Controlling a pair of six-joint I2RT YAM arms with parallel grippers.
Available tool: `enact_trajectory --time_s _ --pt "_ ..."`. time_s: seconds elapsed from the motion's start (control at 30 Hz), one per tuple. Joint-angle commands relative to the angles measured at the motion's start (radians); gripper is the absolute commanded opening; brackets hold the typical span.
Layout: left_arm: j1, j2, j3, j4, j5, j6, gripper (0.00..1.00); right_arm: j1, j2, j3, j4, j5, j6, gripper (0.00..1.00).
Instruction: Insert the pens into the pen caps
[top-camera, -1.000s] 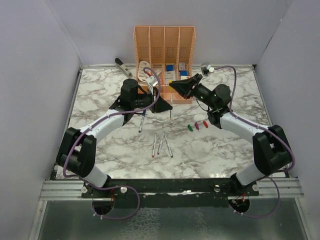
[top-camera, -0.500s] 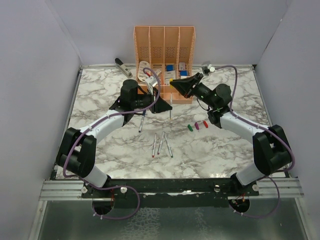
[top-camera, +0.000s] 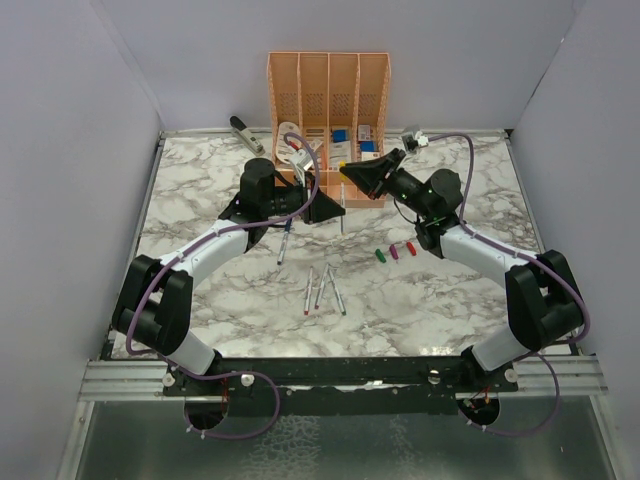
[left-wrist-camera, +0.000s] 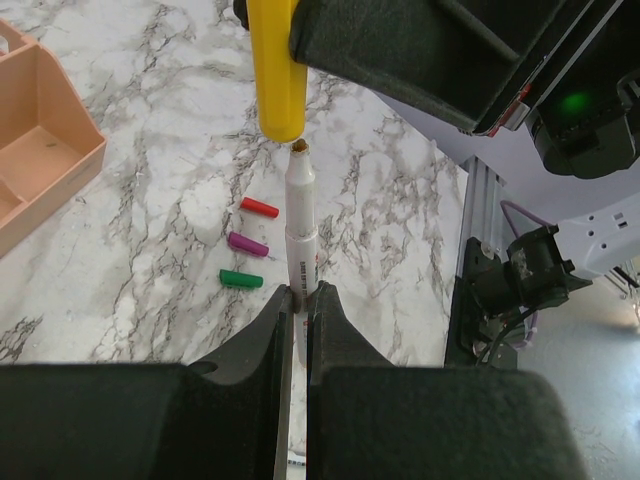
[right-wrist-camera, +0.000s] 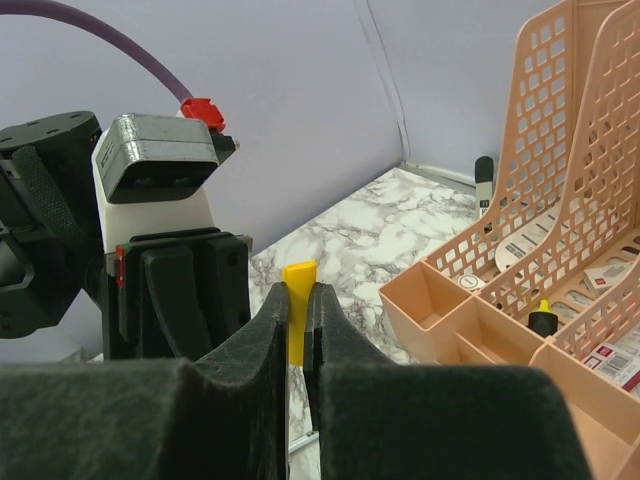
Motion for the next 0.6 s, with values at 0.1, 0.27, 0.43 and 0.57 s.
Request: enact_trajectory --time_s 0.1,0.27,0.43,0.57 --pt "-0.004 -0.008 0.006 0.046 -0.020 -0.012 0.00 0.009 -0.023 -0.008 0.014 -0.022 0.000 0.01" --pt "-0.004 0.007 0.014 0.047 -0.009 -0.014 0.00 0.009 -0.018 -0.007 0.022 0.002 0.001 0.01" --pt "-0.004 0.014 0.008 0.047 0.011 -0.013 0.00 0.009 0.009 0.030 0.031 0.019 0.000 0.01" --pt "-0.004 0.012 0.006 0.047 0.014 -0.010 0.00 0.009 0.033 0.068 0.035 0.018 -0.003 0.01"
